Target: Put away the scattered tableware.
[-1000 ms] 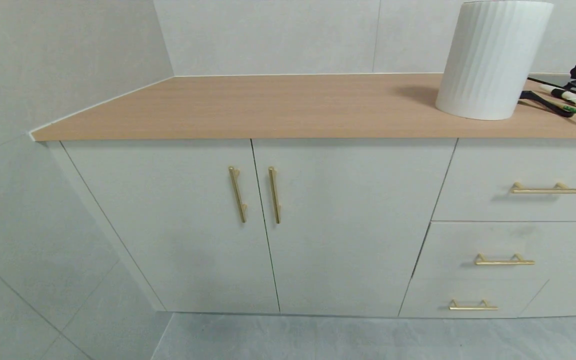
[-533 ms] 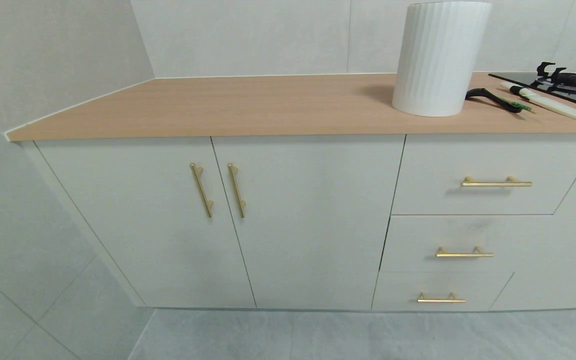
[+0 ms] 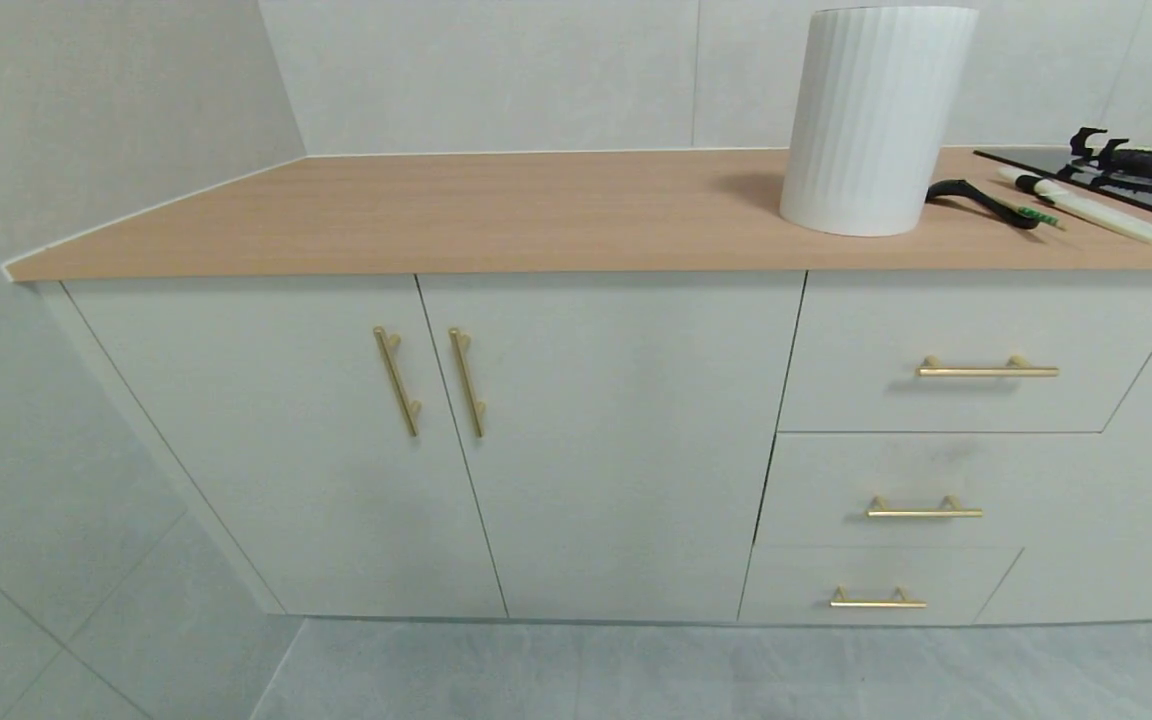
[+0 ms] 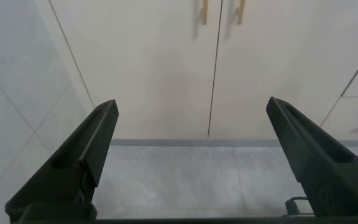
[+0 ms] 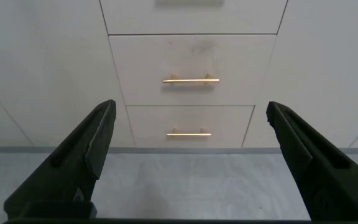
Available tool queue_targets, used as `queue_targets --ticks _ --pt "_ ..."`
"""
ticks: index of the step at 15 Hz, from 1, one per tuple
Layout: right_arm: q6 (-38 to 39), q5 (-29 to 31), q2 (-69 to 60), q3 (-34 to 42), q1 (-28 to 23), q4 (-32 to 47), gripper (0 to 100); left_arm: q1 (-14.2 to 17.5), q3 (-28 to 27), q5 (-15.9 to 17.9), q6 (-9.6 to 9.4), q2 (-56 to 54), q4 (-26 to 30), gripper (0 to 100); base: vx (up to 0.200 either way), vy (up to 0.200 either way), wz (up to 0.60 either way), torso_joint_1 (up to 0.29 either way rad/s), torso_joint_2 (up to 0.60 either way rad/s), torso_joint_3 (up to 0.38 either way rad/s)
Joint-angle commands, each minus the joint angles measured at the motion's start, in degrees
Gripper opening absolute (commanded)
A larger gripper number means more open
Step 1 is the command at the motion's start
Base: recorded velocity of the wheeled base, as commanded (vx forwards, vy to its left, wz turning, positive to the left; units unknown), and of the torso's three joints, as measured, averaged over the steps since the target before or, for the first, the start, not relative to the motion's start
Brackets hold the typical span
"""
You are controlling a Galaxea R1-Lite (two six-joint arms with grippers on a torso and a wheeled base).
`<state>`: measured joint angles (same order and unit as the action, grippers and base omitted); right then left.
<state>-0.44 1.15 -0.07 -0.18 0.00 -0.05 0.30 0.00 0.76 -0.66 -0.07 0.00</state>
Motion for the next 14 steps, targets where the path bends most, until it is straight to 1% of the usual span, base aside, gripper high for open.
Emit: queue_targets --ticks 1,8,14 --pt "0.0 0.0 0.07 0.01 0.0 -0.04 100 0.05 0.0 0.04 -0.04 0.07 0.0 100 0.0 -0.2 0.0 -0.012 0.0 0.002" --pt "0.0 0.0 0.07 0.01 0.0 -0.04 100 0.05 0.0 -0.05 0.04 0.07 0.0 100 0.0 -0.2 0.0 0.003 0.0 0.004" --pt "0.0 0.0 0.07 0.09 0.0 0.05 100 0.05 0.0 -0.05 0.31 0.07 0.0 100 0.0 0.0 0.0 0.0 0.0 0.0"
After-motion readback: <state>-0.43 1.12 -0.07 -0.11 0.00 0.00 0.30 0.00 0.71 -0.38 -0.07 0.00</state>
